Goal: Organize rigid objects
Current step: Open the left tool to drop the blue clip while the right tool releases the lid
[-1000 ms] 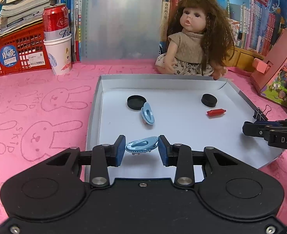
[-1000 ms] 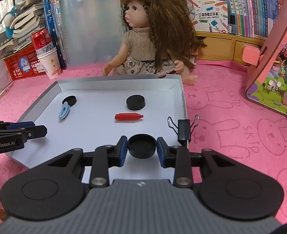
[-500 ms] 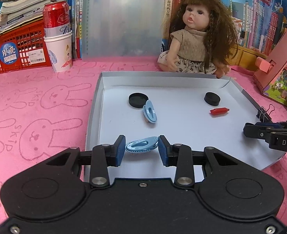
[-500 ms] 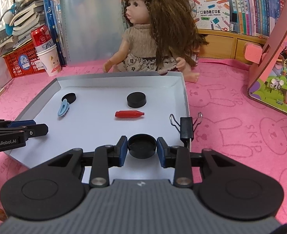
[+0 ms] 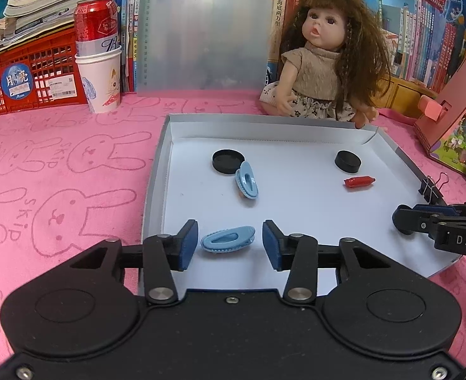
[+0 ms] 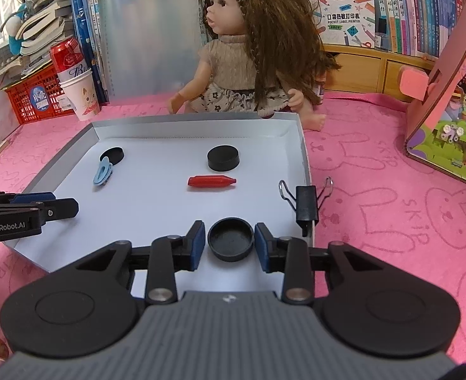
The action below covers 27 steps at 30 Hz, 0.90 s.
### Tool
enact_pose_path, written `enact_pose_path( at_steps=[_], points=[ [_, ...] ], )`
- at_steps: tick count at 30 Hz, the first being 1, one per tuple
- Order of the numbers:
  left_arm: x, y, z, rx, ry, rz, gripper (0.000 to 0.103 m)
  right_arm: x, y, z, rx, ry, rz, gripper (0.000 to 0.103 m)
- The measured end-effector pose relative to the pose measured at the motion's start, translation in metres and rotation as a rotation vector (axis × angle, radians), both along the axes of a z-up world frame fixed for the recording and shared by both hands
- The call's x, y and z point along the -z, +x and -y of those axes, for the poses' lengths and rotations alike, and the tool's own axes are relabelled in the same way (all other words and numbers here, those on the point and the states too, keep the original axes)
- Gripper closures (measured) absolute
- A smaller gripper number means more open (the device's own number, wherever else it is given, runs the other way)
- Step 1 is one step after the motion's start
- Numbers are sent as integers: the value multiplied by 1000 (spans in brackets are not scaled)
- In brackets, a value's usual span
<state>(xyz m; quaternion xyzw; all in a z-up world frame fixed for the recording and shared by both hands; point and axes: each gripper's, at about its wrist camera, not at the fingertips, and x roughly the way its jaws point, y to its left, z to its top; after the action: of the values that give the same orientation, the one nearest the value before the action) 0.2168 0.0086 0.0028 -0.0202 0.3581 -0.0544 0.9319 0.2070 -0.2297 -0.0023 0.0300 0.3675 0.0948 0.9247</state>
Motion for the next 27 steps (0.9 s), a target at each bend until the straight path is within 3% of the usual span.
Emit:
enact_pose_path(
  at_steps=[4,8,20,27],
  points=[
    [-3,-2,-1,2,-7,-1,50,-2,-2,0,-1,0,9,48],
    [-7,-8,2,19,0,13,34,-5,-7,-1,-7,-6,26,43],
    [-26,-36,6,63,3,59,28,-21,-30,-8,-34,-26,97,26],
    [-35,-62,4,59,-46,79,27,-29,-56,-15,-70,-27,141,21]
  ],
)
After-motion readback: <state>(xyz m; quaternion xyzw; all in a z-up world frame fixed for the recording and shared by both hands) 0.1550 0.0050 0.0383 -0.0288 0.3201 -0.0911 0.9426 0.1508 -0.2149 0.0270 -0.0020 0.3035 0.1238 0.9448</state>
